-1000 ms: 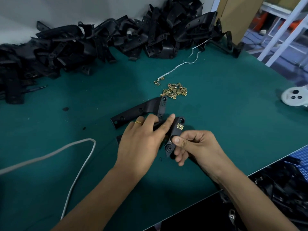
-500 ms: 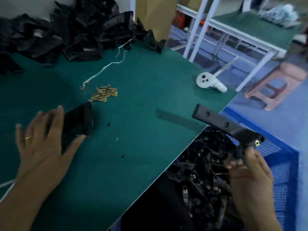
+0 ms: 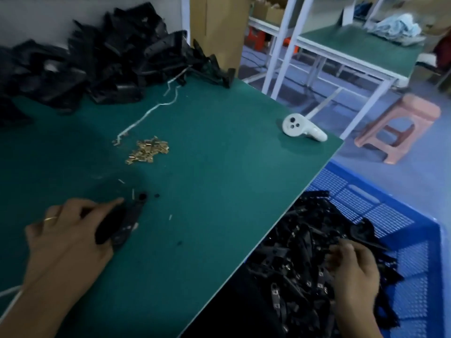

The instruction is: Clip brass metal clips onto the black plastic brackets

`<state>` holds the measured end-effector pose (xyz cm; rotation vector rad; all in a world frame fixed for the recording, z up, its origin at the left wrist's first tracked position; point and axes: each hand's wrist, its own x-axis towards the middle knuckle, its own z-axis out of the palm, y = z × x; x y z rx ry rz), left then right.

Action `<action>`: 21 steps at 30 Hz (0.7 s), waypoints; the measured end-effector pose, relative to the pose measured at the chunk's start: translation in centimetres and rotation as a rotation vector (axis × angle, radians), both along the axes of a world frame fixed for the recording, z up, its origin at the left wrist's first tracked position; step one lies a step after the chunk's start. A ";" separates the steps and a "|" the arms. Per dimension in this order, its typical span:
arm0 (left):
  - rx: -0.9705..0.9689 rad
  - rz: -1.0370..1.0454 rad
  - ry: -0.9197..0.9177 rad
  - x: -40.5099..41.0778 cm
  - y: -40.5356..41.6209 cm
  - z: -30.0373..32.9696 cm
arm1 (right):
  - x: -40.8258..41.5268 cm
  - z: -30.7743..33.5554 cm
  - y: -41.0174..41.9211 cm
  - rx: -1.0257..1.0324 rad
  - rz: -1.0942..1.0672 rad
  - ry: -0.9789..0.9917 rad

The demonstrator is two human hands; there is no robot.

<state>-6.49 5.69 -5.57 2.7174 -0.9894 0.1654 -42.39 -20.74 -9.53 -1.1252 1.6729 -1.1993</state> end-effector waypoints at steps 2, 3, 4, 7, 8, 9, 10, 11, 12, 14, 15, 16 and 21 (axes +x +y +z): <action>-0.056 -0.018 -0.114 -0.4 0.0 0.9 | 4.6 3.5 0.5 -0.211 0.207 -0.010; -0.073 -0.011 -0.098 -0.5 0.1 1.1 | 7.1 5.0 0.9 -0.289 0.329 0.001; -0.098 0.000 -0.065 -0.3 0.2 1.3 | 9.9 6.2 1.2 -0.346 0.456 0.032; -0.210 0.023 0.017 -0.3 0.3 1.7 | 18.9 8.0 2.6 -0.444 0.838 0.213; -0.242 -0.001 -0.015 -0.4 0.3 2.0 | 21.8 8.0 3.2 -0.471 0.969 0.259; -0.259 -0.029 -0.061 -0.5 0.3 2.1 | 24.4 7.7 3.7 -0.500 1.079 0.297; -0.270 -0.039 -0.077 -0.5 0.3 2.3 | 26.7 7.3 4.1 -0.539 1.155 0.336; -0.277 -0.028 -0.046 -0.4 0.3 2.5 | 28.7 6.7 4.3 -0.572 1.204 0.383; -0.278 -0.007 0.007 -0.3 0.4 2.5 | 30.2 6.1 4.4 -0.595 1.227 0.441; -0.268 0.033 0.076 -0.1 0.6 2.1 | 32.4 5.4 4.3 -0.625 1.212 0.519; -0.257 0.045 0.077 0.0 0.7 1.9 | 33.1 5.3 4.2 -0.638 1.195 0.543; -0.250 0.043 0.069 0.1 0.8 1.7 | 33.6 5.2 4.0 -0.653 1.187 0.575; -0.253 0.019 0.043 -0.2 0.8 1.6 | 33.5 4.7 4.0 -0.720 1.172 0.598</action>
